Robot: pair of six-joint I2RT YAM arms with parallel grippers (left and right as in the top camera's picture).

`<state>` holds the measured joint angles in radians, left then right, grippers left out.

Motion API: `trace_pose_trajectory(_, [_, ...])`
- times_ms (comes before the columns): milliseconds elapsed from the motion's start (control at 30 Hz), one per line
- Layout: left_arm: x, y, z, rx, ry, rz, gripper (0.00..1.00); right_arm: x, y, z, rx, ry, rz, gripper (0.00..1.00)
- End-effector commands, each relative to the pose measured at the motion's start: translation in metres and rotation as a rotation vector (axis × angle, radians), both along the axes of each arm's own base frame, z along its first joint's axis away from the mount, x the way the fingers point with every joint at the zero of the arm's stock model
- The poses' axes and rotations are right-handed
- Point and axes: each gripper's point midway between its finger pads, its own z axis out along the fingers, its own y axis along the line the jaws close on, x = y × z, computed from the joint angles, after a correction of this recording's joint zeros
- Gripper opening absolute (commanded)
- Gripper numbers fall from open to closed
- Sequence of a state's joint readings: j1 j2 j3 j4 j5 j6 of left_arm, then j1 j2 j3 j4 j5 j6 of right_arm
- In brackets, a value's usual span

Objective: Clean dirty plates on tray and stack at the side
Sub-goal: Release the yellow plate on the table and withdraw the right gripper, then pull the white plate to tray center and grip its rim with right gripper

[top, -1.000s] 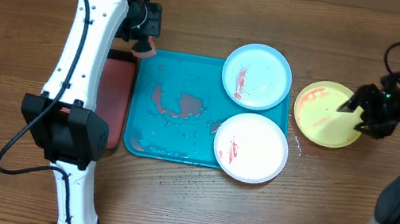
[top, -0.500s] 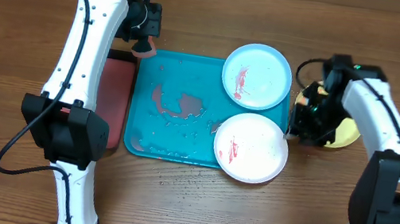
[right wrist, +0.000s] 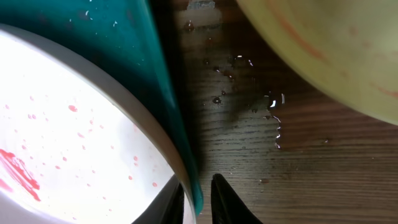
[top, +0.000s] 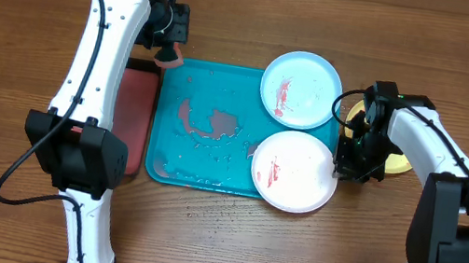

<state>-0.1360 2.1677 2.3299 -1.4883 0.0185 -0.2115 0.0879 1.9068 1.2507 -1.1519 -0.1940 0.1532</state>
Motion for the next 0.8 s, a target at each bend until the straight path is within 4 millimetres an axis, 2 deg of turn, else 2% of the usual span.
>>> trace_pose_trajectory(0, [0.001,-0.003,-0.008,-0.010,0.020,0.014,0.04,-0.002,-0.001,-0.003,-0.022,0.002,0.008,0.16])
trace_pose_trajectory(100, [0.001,-0.003,-0.008,-0.009,0.020,0.014,0.04,-0.006,0.001,-0.007,-0.026,0.010,0.000,0.15])
trace_pose_trajectory(200, [0.001,-0.003,-0.008,-0.009,0.020,0.014,0.04,-0.009,0.003,-0.009,-0.029,0.019,-0.005,0.04])
trace_pose_trajectory(467, [0.001,-0.003,-0.008,-0.009,0.020,0.014,0.04,-0.010,0.006,-0.002,-0.006,0.019,-0.009,0.04])
trace_pose_trajectory(633, [0.001,-0.003,-0.008,-0.009,0.020,0.013,0.04,-0.006,0.011,0.021,0.003,-0.010,0.000,0.04])
trace_pose_trajectory(700, [0.001,-0.003,-0.008,-0.007,0.019,0.003,0.04,0.002,0.024,0.035,0.047,-0.050,0.013,0.04])
trace_pose_trajectory(767, [-0.001,0.001,-0.001,-0.014,0.013,0.014,0.04,0.012,0.049,0.052,0.116,-0.100,0.048,0.04])
